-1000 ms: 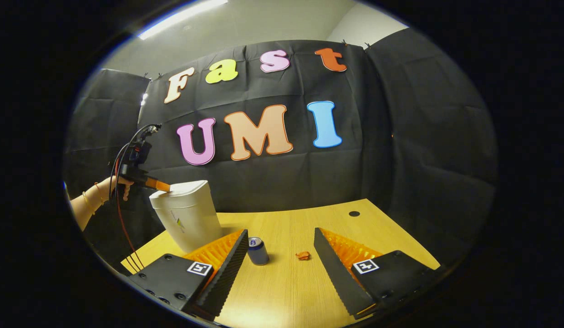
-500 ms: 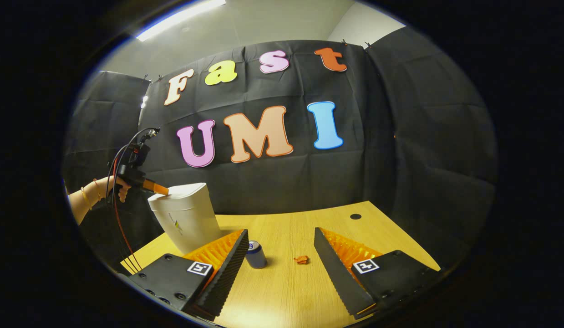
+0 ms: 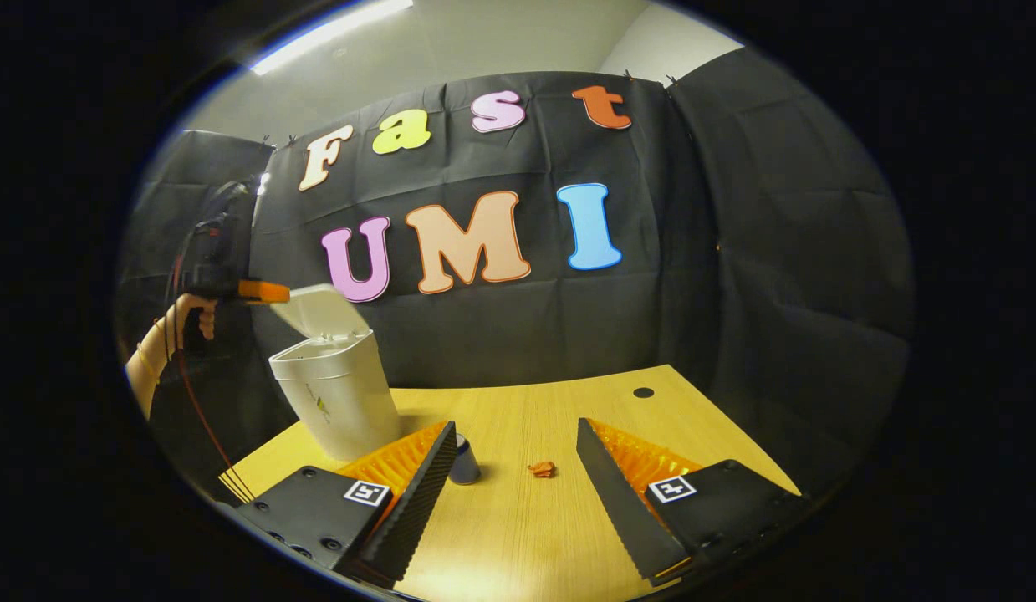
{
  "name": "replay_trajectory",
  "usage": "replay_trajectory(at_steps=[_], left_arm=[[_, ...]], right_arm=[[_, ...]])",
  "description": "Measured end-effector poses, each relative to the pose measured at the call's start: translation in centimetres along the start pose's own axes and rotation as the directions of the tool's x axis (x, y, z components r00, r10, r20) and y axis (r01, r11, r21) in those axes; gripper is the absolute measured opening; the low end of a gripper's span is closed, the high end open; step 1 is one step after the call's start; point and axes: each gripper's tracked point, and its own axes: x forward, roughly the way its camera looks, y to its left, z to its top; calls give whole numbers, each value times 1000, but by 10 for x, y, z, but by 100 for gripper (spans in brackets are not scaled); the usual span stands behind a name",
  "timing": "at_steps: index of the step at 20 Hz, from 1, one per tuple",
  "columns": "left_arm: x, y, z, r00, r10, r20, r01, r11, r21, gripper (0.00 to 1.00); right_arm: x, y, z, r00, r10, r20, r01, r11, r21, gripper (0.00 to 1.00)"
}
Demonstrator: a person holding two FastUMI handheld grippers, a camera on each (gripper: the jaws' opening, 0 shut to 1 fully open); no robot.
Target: Press the lid of the desktop garbage bin to open it, pick up the crumpled paper on the desktop and throw it into the bin, then pick up the pop can on the desktop and drop it into the bin, and finally close the garbage bin lid.
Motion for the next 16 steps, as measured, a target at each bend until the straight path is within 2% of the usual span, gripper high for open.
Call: replay_trajectory(at_steps=[3, 6, 9, 11, 14, 16], left_arm=[[-39, -23, -4, 994, 5, 110, -3, 1000, -16, 0], [-75, -41, -34, 989, 59, 134, -57, 998, -21, 0], [-100, -73, -64, 991, 35, 130, -26, 997, -68, 0], [-109, -92, -75, 992, 11, 128, 5, 992, -124, 7], [-124, -89, -69, 983, 63, 174, -38, 989, -145, 93], [-129, -89, -63, 971, 102, 215, -71, 986, -148, 94]], right_arm=[[5, 3, -1, 1000, 31, -4, -31, 999, 12, 96], [9, 4, 0, 998, 59, 0, -59, 998, 10, 96], [22, 0, -1, 997, 75, -6, -75, 997, -14, 96], [36, -4, -9, 996, 84, -25, -85, 996, -35, 96], [66, -10, -25, 993, 99, -61, -104, 991, -86, 96], [99, -15, -40, 990, 106, -90, -118, 984, -133, 96]])
